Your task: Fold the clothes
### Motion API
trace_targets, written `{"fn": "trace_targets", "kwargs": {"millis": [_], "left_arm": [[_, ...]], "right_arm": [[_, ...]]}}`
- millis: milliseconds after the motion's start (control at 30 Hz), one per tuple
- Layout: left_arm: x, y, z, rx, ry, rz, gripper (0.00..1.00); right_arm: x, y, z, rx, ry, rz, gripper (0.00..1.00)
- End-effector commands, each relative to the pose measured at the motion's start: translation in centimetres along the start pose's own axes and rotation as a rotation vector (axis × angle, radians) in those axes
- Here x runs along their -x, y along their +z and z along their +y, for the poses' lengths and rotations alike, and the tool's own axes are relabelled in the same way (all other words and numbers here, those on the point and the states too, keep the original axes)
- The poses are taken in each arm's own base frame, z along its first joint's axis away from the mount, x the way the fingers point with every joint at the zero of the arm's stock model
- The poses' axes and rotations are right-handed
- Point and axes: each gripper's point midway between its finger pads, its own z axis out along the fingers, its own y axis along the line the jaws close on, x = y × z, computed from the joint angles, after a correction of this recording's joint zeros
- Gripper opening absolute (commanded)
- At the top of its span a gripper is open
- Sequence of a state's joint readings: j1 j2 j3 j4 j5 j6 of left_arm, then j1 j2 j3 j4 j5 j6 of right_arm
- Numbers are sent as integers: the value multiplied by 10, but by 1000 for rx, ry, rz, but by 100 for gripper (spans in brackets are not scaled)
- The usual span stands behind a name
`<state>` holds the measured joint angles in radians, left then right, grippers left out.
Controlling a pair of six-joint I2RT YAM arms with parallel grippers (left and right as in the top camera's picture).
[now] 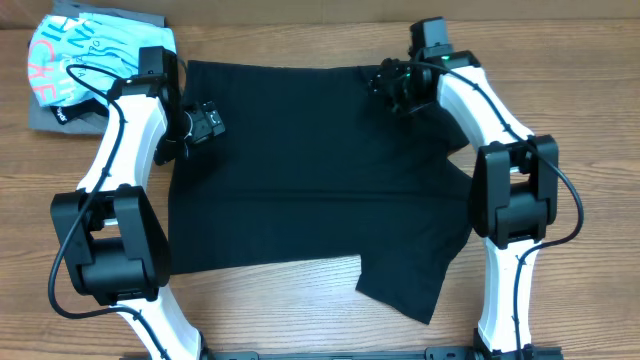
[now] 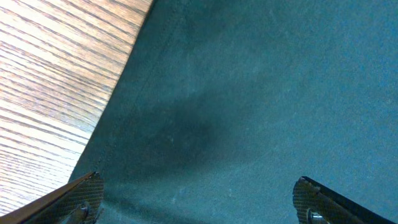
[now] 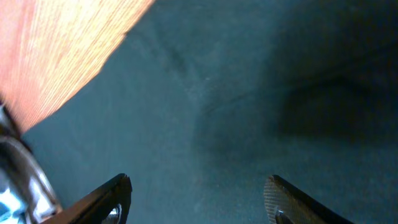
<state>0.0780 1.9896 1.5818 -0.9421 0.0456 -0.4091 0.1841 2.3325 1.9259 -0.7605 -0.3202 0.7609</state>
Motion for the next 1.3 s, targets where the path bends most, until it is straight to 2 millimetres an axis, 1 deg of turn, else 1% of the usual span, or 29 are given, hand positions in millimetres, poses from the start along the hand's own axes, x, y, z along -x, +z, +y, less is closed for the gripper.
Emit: {"fn": "trace_targets", "kwargs": {"millis": [0, 67, 200, 267, 300, 333, 433, 500, 667, 867, 967, 1067, 1267], "left_arm": [[5, -8, -3, -11, 22, -23, 100], [5, -8, -2, -10, 22, -24, 100], [5, -8, -3, -10, 22, -24, 100], [5, -8, -2, -10, 22, -24, 100], [5, -8, -2, -10, 22, -24, 100], [5, -8, -2, -10, 22, -24, 100], [5, -8, -2, -10, 22, -24, 100], [5, -8, -2, -10, 22, -24, 100], [5, -8, -3, -10, 22, -24, 100], [5, -8, -3, -10, 22, -24, 100], [5, -8, -3, -10, 22, -24, 100], [5, -8, -2, -10, 22, -25, 100], [5, -8, -2, -8, 22, -25, 100]], "right_arm": [[26, -6, -20, -87, 121, -120, 72], [28, -7, -23, -102, 122, -135, 72], [41, -9, -33, -128, 122, -179, 72], [45, -5, -34, -113, 108, -178, 73], [46, 2, -33, -94, 99, -166, 73], [47, 3, -32, -81, 98, -162, 73], [46, 15, -27, -33, 86, -137, 73], [47, 18, -25, -18, 83, -136, 73], [45, 25, -31, -34, 90, -124, 73], [42, 42, -45, -56, 104, -106, 73], [44, 45, -44, -48, 92, -113, 72], [52, 44, -36, -17, 63, -141, 67], [60, 42, -32, 7, 58, -168, 50]]}}
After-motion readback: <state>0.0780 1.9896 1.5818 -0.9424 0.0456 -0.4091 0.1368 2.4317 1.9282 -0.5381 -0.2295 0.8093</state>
